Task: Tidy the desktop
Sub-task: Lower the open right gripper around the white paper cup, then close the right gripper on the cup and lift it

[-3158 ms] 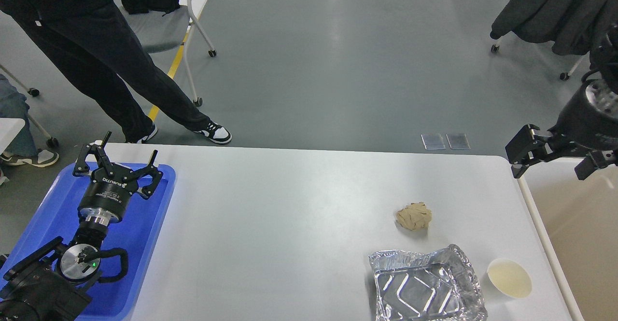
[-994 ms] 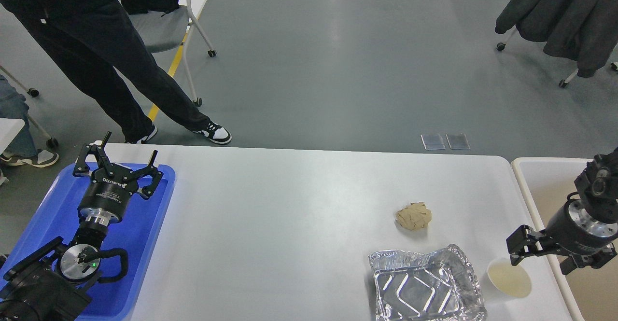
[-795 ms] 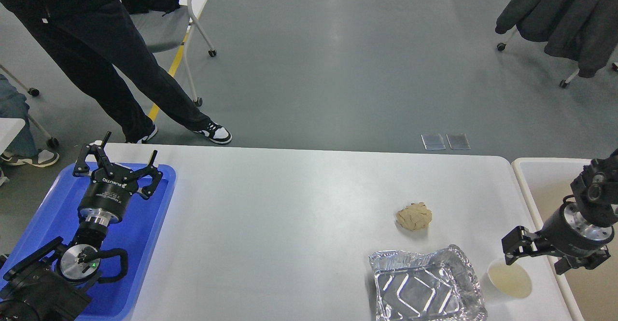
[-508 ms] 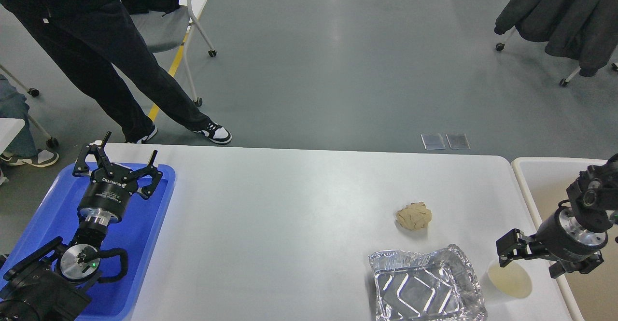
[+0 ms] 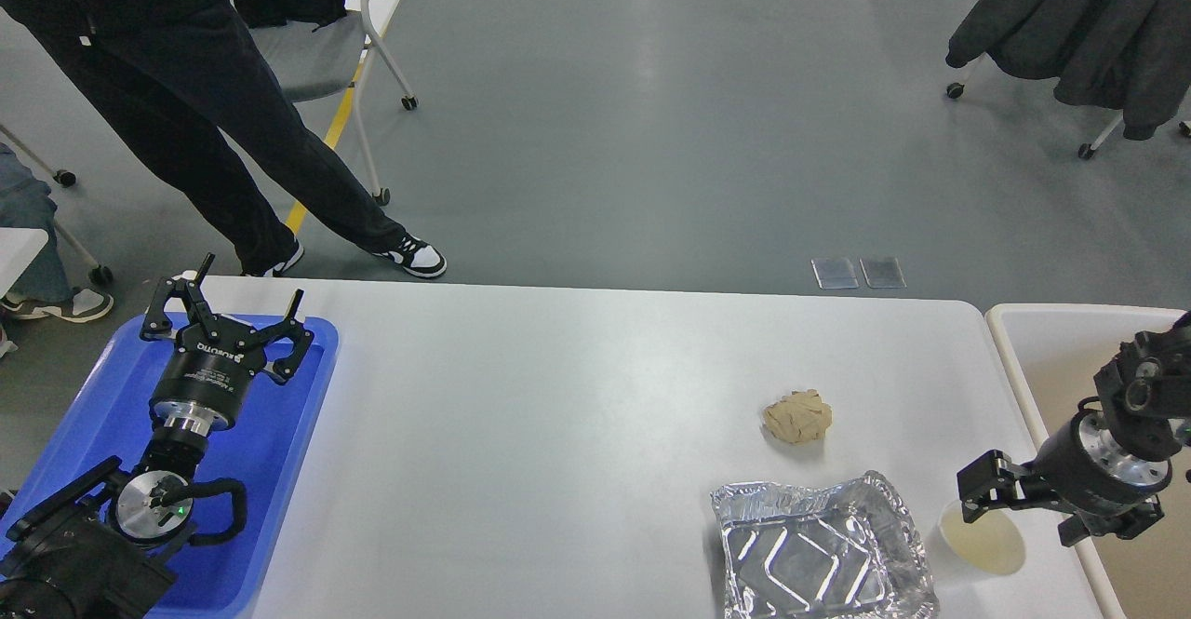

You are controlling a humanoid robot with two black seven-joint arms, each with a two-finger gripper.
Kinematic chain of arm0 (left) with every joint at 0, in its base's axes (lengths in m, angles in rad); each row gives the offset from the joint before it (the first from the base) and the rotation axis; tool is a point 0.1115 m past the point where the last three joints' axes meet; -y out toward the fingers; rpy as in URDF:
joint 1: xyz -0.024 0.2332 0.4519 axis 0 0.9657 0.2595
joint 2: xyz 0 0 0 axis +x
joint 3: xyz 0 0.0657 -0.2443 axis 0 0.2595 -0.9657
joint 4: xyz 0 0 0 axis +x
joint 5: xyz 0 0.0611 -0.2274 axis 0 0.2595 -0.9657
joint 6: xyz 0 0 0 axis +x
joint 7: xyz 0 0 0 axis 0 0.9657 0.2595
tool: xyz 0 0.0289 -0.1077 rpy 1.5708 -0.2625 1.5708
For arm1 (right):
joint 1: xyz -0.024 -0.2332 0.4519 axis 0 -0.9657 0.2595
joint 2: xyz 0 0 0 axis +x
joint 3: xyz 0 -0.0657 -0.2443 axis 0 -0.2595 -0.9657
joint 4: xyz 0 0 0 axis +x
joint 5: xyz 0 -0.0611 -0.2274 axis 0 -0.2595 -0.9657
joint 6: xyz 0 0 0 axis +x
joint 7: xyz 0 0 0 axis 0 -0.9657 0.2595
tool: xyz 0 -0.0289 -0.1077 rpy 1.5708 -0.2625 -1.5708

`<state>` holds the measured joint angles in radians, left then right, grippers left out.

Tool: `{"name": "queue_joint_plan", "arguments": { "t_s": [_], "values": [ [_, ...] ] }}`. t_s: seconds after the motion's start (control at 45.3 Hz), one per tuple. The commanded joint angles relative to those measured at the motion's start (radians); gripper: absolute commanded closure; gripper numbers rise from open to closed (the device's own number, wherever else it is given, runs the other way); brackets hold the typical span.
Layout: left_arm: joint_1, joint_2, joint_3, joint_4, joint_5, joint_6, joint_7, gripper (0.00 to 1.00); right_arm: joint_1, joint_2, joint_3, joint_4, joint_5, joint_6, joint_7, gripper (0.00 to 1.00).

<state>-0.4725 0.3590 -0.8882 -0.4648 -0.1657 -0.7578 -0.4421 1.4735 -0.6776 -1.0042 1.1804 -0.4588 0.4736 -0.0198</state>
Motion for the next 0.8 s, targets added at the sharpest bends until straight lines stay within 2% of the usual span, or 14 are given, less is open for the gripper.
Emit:
{"name": "queue_joint_plan", "arguments": {
  "t_s": [0.0,0.133,0.265,0.353,0.375,0.42,0.552,0.773],
  "values": [
    [0.0,0.0,0.0,0.0,0.0,0.0,-0.001,0.01,-0.016,-0.011,-0.002,-0.005,0.0,-0.01,0.0,0.0],
    [0.0,0.0,0.0,0.0,0.0,0.0,0.0,0.01,-0.045,-0.013,0.001,-0.008,0.0,-0.05,0.0,0.01],
    [0.0,0.0,0.0,0.0,0.0,0.0,-0.001,0.01,-0.061,-0.013,0.001,-0.002,0.0,-0.116,0.0,0.06],
    [0.0,0.0,0.0,0.0,0.0,0.0,-0.001,0.01,-0.062,-0.013,-0.001,0.001,0.0,-0.118,0.0,0.16],
    [0.0,0.0,0.0,0.0,0.0,0.0,0.0,0.01,-0.061,-0.013,-0.001,0.002,0.0,-0.118,0.0,0.24],
    [0.0,0.0,0.0,0.0,0.0,0.0,0.0,0.01,-0.062,-0.013,-0.002,0.002,0.0,-0.116,0.0,0.32],
    [0.0,0.0,0.0,0.0,0.0,0.0,-0.001,0.01,-0.061,-0.014,-0.004,0.004,0.0,-0.112,0.0,0.43],
    [0.0,0.0,0.0,0.0,0.0,0.0,0.0,0.01,-0.062,-0.014,-0.01,0.004,0.0,-0.109,0.0,0.8]
  ]
}}
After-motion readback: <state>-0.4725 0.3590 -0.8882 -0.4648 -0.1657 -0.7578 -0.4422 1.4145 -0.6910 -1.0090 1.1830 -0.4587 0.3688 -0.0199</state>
